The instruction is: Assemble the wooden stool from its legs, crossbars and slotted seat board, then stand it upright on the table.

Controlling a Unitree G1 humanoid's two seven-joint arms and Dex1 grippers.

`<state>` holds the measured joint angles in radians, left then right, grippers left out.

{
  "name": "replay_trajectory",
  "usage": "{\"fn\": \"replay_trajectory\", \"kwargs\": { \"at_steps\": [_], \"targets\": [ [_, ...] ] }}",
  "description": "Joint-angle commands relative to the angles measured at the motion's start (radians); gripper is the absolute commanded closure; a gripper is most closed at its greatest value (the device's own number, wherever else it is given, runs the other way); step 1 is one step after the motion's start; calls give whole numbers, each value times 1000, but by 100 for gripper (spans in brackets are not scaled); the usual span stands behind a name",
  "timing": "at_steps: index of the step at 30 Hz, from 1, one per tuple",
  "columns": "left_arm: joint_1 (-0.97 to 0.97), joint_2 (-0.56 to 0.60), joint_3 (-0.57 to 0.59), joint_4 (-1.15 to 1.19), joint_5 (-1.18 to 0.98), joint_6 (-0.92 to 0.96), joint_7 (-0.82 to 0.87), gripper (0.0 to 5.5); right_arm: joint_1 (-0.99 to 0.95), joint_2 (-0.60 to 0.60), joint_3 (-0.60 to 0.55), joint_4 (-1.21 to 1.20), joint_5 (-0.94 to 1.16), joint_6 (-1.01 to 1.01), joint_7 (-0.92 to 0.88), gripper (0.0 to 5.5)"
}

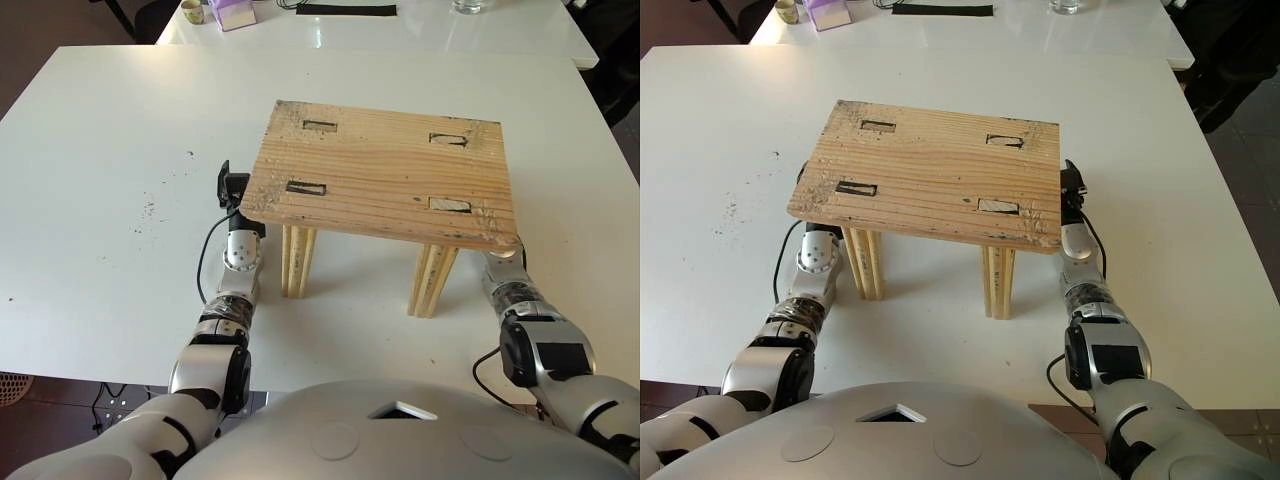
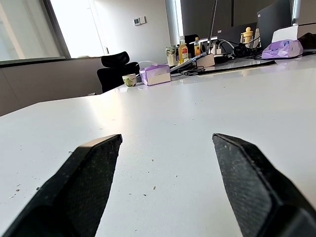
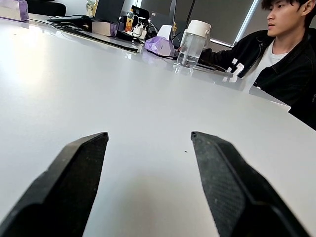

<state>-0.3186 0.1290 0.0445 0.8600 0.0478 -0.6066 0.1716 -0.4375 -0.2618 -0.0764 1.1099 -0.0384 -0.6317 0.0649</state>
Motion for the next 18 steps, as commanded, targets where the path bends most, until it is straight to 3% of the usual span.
{"fn": "replay_trajectory", "kwargs": {
  "at_steps": [1, 18],
  "targets": [
    [18, 2, 9, 59, 14, -17, 7, 209, 0, -16, -11, 30, 1, 12, 4, 239],
    [23, 0, 32, 50, 10, 8, 3, 209, -9, 75, -16, -177, 41, 71, 22, 239]
  ]
}}
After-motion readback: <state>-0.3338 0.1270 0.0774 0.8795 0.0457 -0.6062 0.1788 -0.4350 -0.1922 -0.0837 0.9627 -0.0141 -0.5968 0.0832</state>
